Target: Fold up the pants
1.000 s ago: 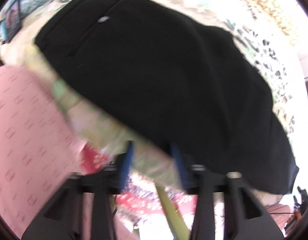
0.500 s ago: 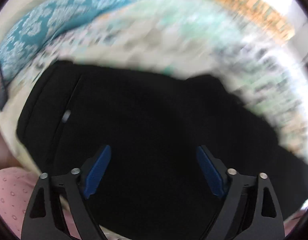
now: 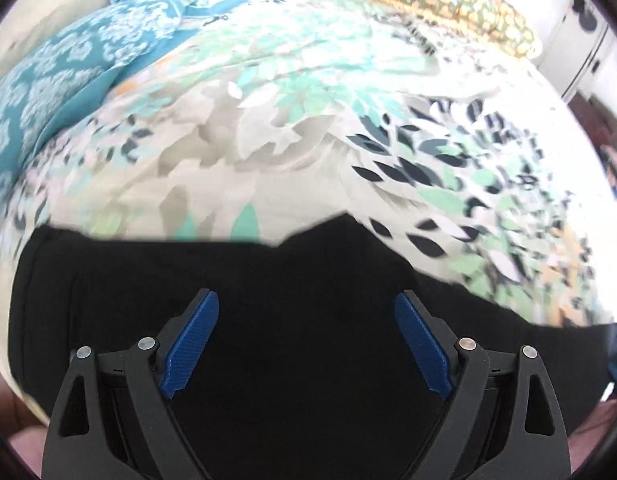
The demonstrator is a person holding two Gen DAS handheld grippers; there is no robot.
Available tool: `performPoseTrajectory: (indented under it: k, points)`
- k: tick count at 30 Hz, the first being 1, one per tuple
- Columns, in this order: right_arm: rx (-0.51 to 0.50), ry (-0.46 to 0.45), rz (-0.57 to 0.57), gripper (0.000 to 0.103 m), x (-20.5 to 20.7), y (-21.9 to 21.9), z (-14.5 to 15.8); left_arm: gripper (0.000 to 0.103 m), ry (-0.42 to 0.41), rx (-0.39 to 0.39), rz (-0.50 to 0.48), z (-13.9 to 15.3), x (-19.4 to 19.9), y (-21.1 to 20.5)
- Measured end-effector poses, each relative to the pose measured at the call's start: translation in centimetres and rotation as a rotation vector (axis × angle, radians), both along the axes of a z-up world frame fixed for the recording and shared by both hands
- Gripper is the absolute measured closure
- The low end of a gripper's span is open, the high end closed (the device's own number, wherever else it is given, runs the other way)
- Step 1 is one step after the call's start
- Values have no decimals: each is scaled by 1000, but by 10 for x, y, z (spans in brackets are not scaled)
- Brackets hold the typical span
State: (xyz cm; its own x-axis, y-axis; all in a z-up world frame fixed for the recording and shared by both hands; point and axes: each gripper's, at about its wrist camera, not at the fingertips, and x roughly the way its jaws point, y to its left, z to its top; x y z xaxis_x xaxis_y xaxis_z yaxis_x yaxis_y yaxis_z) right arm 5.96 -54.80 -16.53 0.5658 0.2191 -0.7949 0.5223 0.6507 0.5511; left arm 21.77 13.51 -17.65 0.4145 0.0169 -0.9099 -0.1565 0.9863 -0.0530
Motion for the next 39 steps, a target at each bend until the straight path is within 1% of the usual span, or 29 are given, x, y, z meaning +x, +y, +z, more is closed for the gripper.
performPoseTrajectory:
  k: [1,2,3,4,5,6,8,9,10,11,13,15,16,17,19,20,22,23,24,25,27,29,32,34,37,38,39]
  points:
    - [6,-4,-3,22,-2,-1,-1,12,34,45,36,-8,11,-3]
    - [14,-8,-7,22,-3,-3,-1,8,81,103,96,-21,19,1]
    - [22,-11,-12,22,-4,-3,-2,1,100,118,136,-30,23,4]
    - [30,-15,-15,22,-6,-5,-2,0,64,90,162,-35,19,10]
    - [35,-19,-19,22,-7,-6,-2,0,2,83,181,-33,11,10]
    - [39,-22,-22,22,-8,-6,-2,0,-31,102,184,-32,3,6]
    - [40,-22,-24,22,-8,-7,-2,0,-47,164,151,-29,-7,-3]
    - [37,-20,-24,22,-8,-7,-2,0,-42,184,120,-25,-13,-8]
    - [26,-20,-25,22,-8,-6,-1,1,-42,189,98,-22,-16,-6]
    - [-2,-20,-25,22,-7,-5,3,1,-52,185,78,-15,-25,-5]
    - [-118,-14,-15,22,-7,3,15,1,-100,168,62,1,-45,0]
    - [-210,-37,27,21,-4,16,26,1,-136,154,80,12,-61,13]
    - [-239,-55,56,21,-3,22,31,1,-137,148,98,13,-56,30]
    - [-270,-69,84,21,-2,29,35,1,-136,147,121,12,-56,40]
    - [-329,-82,140,21,0,43,42,1,-122,149,201,6,-56,66]
    - [-351,-79,167,21,2,50,43,1,-111,148,254,-1,-56,80]
    - [-378,-54,204,21,5,59,39,1,-58,135,355,-21,-57,108]
    - [-380,-37,215,21,7,61,36,0,-42,100,378,-29,-59,117]
    - [-372,-15,223,21,8,62,31,0,-49,74,391,-32,-60,121]
    - [-361,14,226,20,10,61,25,0,-53,91,389,-31,-59,119]
    - [-326,70,220,19,12,59,11,0,-41,152,363,-32,-57,108]
    - [-291,77,204,17,12,55,4,0,-46,169,351,-32,-60,104]
    - [-266,55,193,9,10,55,2,1,-46,154,359,-27,-64,102]
    - [-278,61,198,8,11,58,2,1,-56,126,347,-19,-67,95]
    - [-296,70,217,4,14,63,1,1,-108,73,254,-3,-75,70]
    - [-304,74,222,3,15,65,1,1,-122,73,214,2,-76,58]
    - [-312,78,227,2,16,67,0,1,-136,91,172,6,-78,44]
